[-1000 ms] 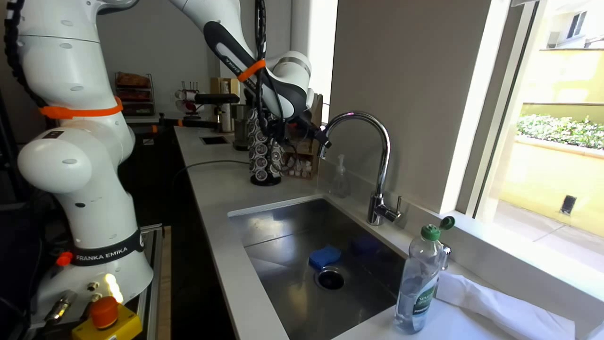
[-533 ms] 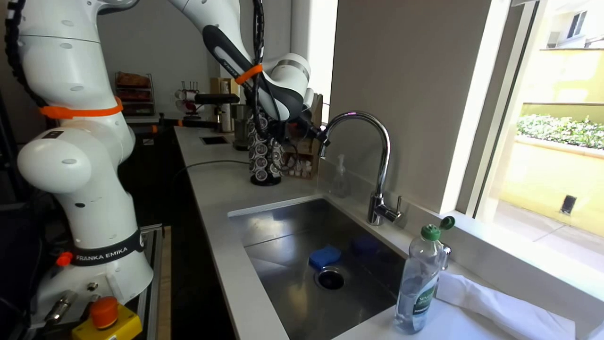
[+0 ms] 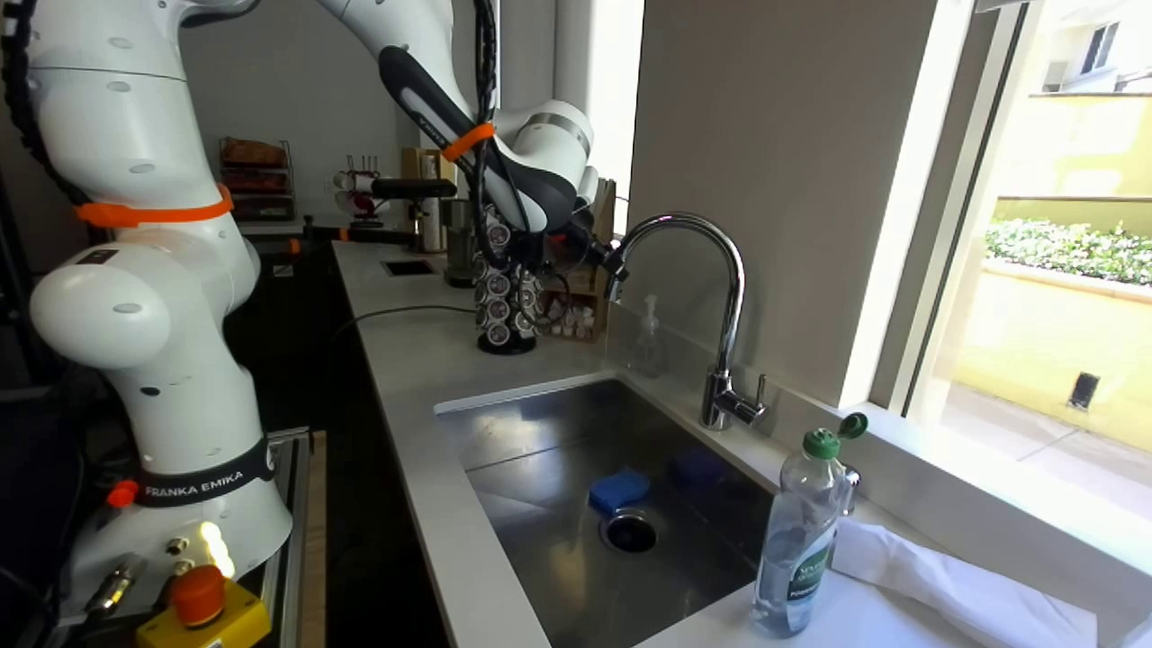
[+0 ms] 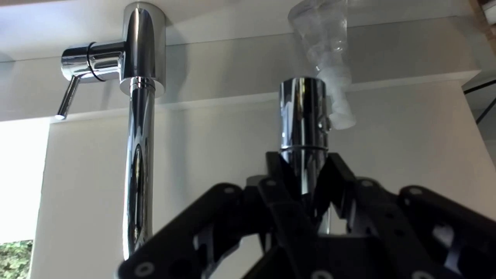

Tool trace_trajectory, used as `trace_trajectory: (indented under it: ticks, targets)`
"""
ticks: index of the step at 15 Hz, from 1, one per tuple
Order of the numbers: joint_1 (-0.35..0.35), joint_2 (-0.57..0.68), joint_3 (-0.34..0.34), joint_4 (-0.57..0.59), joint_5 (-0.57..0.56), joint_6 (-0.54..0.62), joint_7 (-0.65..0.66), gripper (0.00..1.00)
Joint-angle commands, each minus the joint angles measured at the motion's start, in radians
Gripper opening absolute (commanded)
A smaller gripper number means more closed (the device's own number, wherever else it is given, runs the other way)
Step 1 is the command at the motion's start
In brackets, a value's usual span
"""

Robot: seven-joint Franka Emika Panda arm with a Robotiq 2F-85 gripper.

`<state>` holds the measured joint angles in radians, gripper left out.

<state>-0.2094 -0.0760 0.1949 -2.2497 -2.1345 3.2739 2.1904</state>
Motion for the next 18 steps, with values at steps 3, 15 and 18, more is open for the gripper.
trace_trajectory:
  ticks: [3, 15, 18]
  targets:
    - [-0.074, -0.062, -0.073, -0.059, -0.012, 0.102, -0.087, 0.08]
    - [-0.177, -0.057, -0.108, -0.025, -0.128, 0.190, -0.095, 0.08]
    - [-0.209, -0.051, -0.110, -0.015, -0.148, 0.197, -0.088, 0.08]
